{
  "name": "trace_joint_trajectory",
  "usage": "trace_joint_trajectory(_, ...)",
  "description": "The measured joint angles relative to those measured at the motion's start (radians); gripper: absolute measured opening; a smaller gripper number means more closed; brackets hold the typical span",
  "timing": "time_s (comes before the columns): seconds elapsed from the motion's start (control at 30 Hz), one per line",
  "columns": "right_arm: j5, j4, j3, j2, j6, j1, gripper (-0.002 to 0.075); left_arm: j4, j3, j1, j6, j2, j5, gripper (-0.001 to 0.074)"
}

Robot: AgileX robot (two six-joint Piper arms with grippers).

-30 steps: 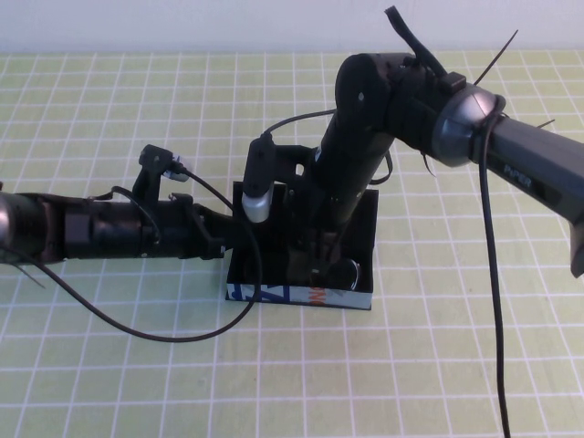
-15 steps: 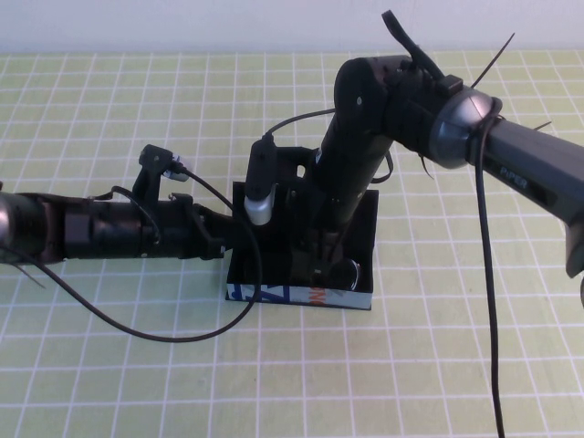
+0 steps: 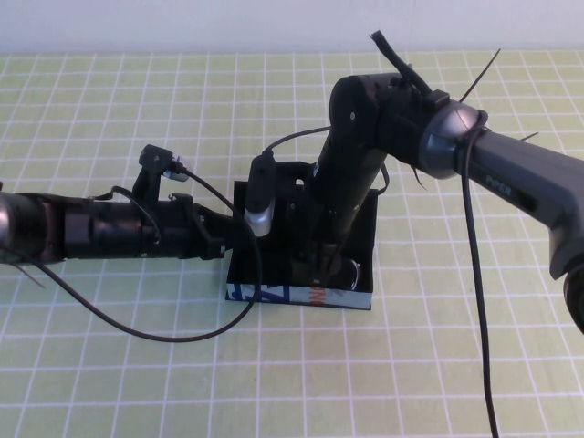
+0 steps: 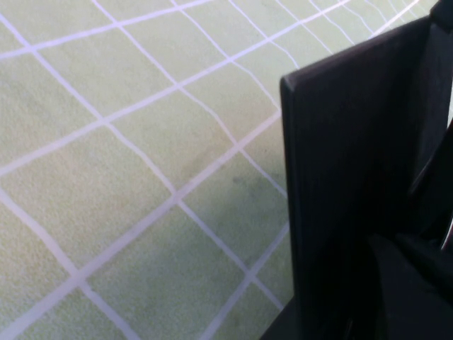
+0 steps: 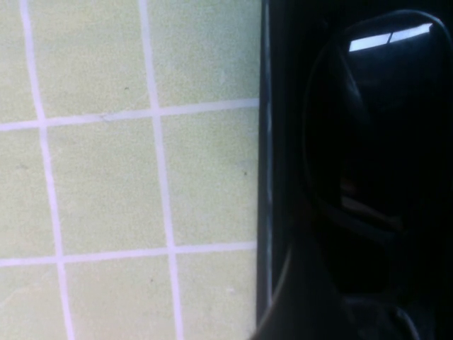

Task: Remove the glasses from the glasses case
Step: Pick up the glasses from the glasses case

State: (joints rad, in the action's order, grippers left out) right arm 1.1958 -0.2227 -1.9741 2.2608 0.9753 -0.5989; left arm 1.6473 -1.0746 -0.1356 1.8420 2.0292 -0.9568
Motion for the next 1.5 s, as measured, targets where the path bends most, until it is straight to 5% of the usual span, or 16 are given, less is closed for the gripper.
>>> trace_joint_trajectory(0.13, 0.005, 0.000, 0.000, 0.000, 0.000, 0.000, 0.0371, 0.000, 0.000, 0.000, 0.000, 0.000, 0.000, -0.0004)
trace_joint_trajectory(0.83, 0.019, 0.001, -0.002, 0.000, -0.002, 0.000, 0.0028, -0.004, 0.000, 0.000, -0.002, 0.000, 0.000, -0.0004)
trace_joint_trajectory(1.5, 0.067, 0.114, -0.085, -0.185, -0.267, 0.000, 0.0009, -0.083, -0.002, 0.000, -0.079, -0.153, -0.033, -0.0004)
